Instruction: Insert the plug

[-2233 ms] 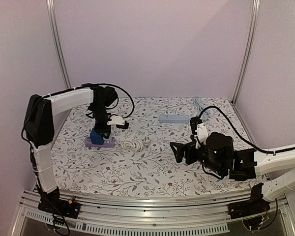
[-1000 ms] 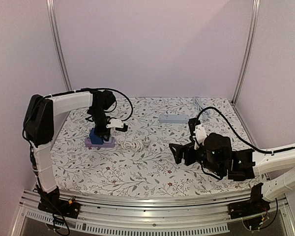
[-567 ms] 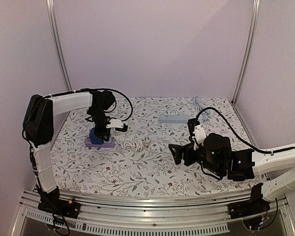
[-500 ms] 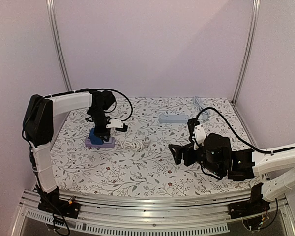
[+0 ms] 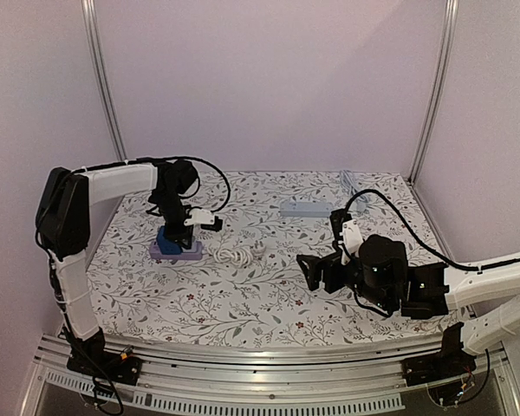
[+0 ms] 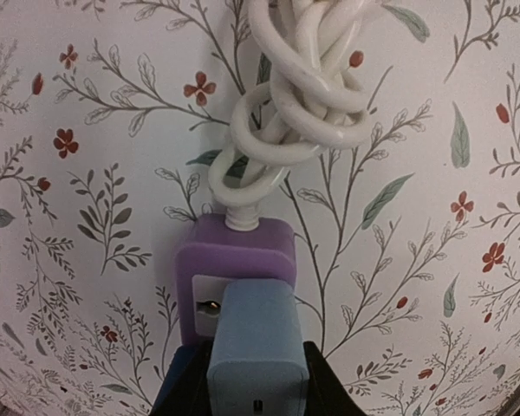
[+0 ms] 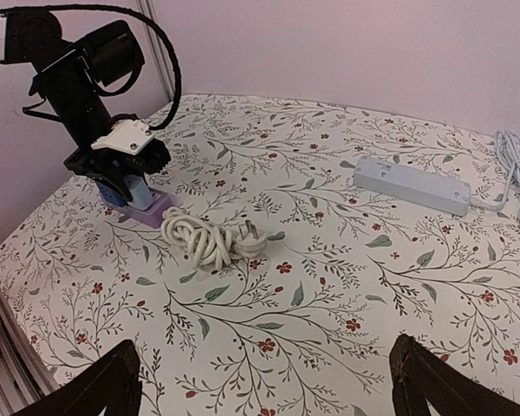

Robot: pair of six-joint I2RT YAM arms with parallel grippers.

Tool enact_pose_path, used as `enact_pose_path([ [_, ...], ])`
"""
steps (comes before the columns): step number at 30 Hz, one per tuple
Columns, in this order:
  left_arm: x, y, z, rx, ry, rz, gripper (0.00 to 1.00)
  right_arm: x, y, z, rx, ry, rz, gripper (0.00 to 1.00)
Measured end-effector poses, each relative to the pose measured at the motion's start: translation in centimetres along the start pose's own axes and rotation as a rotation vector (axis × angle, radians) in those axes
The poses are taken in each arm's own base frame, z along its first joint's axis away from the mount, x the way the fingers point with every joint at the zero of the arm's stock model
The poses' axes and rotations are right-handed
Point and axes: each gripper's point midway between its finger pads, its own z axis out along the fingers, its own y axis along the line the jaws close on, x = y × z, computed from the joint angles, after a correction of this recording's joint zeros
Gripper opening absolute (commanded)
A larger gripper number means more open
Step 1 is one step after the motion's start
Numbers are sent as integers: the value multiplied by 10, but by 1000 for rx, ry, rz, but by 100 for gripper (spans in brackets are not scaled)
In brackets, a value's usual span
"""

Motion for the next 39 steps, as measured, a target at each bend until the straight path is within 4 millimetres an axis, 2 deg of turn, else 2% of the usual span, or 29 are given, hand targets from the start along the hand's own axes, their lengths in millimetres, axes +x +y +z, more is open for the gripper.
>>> enact_pose_path([
  [22,2,-1,4,5,17,-4,0,0,0,0,-1,0,0,99],
  [27,5,-1,4,-45,4,2,0,0,0,0,0,1,-1,99],
  [39,5,3,6,-72,3,-10,0,12,2,7,-1,34,-20,99],
])
